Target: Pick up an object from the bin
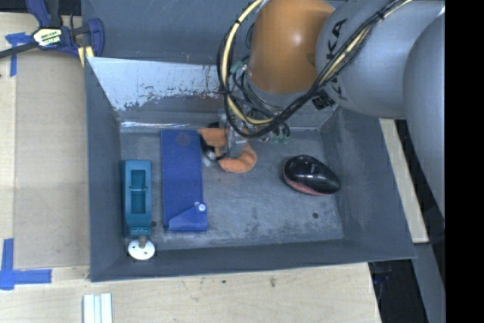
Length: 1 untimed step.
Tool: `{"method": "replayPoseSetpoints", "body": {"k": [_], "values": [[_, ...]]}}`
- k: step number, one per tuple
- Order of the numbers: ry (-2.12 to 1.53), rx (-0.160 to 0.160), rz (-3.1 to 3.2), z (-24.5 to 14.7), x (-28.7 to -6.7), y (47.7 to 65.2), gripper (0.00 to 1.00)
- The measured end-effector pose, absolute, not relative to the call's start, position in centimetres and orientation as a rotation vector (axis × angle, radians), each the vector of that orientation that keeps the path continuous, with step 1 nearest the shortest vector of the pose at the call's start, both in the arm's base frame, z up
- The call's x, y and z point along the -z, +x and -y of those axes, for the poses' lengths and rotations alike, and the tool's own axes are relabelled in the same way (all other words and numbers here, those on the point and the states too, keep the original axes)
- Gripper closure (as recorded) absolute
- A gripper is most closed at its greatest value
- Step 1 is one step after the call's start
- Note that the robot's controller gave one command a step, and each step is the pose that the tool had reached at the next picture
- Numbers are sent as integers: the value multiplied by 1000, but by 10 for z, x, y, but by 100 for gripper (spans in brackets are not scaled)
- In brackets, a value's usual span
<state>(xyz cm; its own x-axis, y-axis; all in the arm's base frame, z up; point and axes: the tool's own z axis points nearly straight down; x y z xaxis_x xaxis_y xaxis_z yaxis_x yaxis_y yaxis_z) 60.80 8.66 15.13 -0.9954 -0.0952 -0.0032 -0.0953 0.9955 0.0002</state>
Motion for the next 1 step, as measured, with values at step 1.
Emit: {"method": "replayPoseSetpoints", "body": {"k": [1], "values": [[-167, 0, -3133, -93, -259, 611, 100]]}}
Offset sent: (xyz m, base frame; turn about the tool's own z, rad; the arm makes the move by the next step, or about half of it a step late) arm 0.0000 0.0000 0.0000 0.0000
